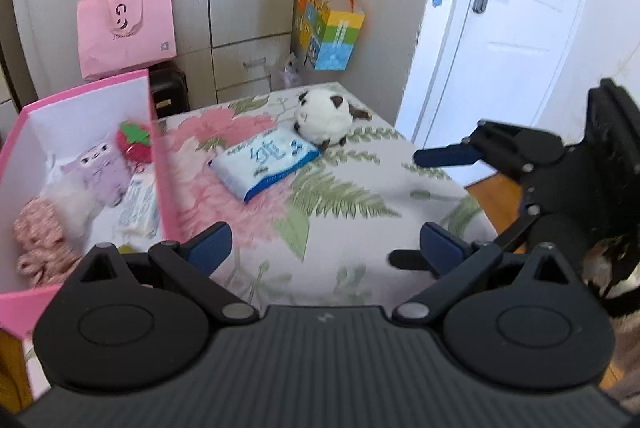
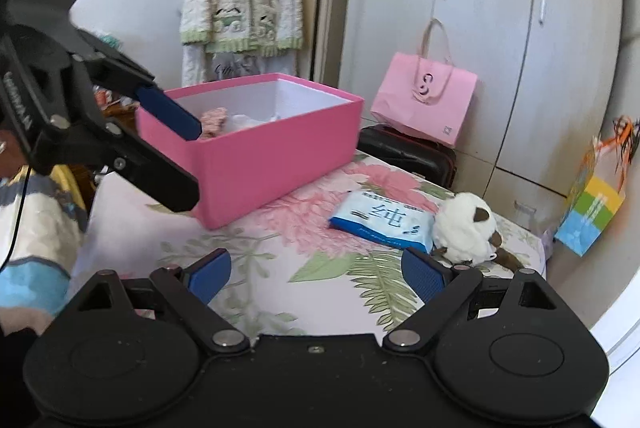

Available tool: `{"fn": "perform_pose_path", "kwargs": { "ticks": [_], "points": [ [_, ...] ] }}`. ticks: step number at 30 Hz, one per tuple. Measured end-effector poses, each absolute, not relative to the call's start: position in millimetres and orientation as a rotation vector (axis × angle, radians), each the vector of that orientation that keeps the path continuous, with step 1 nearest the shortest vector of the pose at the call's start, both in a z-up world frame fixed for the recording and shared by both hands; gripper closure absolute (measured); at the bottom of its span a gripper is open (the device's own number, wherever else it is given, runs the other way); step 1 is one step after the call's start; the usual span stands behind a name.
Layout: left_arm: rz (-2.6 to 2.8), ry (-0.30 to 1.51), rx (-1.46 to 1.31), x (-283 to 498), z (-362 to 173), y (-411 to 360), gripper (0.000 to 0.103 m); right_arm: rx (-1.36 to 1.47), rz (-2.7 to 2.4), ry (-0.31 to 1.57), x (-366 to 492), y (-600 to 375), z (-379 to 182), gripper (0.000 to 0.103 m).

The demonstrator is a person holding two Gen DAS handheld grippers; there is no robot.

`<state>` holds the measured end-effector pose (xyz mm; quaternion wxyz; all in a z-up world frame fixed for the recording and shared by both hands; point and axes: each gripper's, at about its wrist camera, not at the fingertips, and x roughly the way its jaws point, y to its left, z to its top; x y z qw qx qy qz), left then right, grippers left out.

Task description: Organize soft objects

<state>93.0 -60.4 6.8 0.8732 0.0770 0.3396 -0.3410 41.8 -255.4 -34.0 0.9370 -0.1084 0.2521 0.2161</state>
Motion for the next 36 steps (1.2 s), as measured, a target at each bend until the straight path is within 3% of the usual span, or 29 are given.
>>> {"fn": "perform_pose_path", "kwargs": {
  "ticks": [9,11,13,14,23,36],
  "points": [
    [-0.695,0.713,-0.006,144,-29,-84,0.006,-0.252,0.327,0.494,109,-264,-64,0.01],
    [-0.67,0.687,0.0,151,-34,-90,0.011,-0.301,0.324,0.51,122,-261,-70,0.013],
    [-0.652,0.68,-0.002,162,-41,-96,0.025,-0.316,0.342,0.526,133,-260,-75,0.013],
    [-0.655,0.694,-0.023,169,-44,-97,0.026,-0.3,0.356,0.54,139,-261,-77,0.013],
    [-0.507,0.672,-0.092,215,-72,-107,0.027,-0.188,0.432,0.625,189,-270,-96,0.02],
    [-0.324,0.69,-0.074,242,-91,-112,0.028,-0.162,0.397,0.677,219,-274,-113,0.018]
  ]
}}
